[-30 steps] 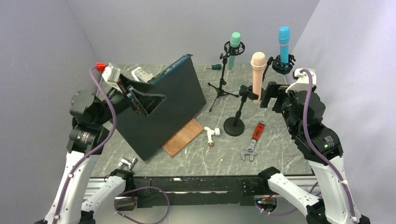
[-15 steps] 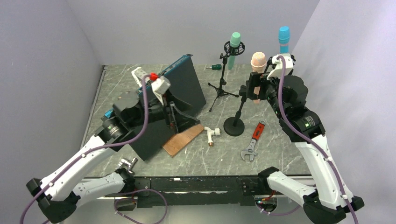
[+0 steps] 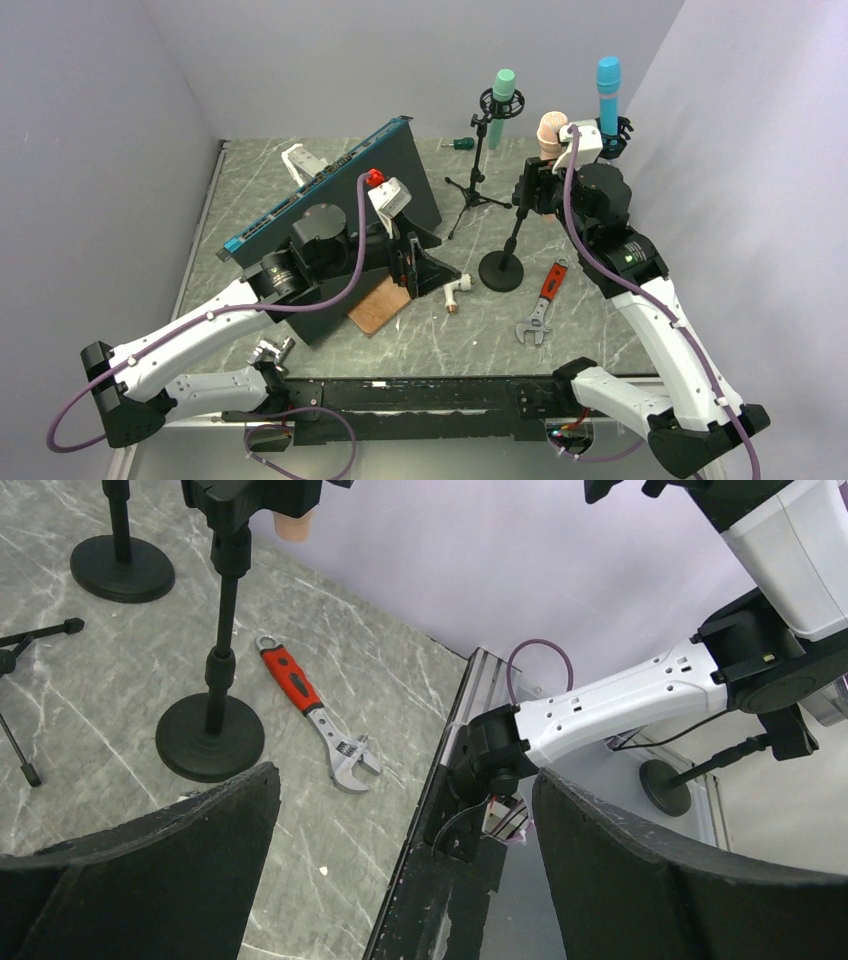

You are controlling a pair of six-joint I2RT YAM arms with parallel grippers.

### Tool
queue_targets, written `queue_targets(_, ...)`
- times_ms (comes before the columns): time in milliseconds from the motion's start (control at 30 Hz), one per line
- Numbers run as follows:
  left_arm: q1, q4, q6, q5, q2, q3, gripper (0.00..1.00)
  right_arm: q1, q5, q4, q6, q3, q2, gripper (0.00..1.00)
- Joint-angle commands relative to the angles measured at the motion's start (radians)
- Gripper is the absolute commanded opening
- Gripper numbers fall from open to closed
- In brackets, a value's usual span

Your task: Remove the microphone from the stand

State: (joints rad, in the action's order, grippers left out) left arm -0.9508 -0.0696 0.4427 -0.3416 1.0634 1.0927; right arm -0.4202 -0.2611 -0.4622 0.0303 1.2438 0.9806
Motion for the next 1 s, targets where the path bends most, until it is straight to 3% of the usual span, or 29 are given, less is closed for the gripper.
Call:
queue_targets(0,-0.004,0.058,0.012,0.029,0.006,-0.003,0.99,0.003,-0.030,0.086,-0.014,-0.019,-0.002,0.66)
queue_targets(467,-0.004,0.134,0.033,0.007,0.041,-0.020,0.99,0.003,-0.044,0.132,-0.053,-0.077,0.015,0.36)
queue_targets(767,-0.004,0.088,0.073,0.201,0.048,-0.018,0.99,0.003,-0.023,0.152,-0.046,-0.109,-0.015,0.23)
queue_targets(967,-0.003,0.168,0.104,0.295,0.018,-0.079,0.99,0.002,-0.001,0.164,-0.040,-0.128,-0.033,0.18)
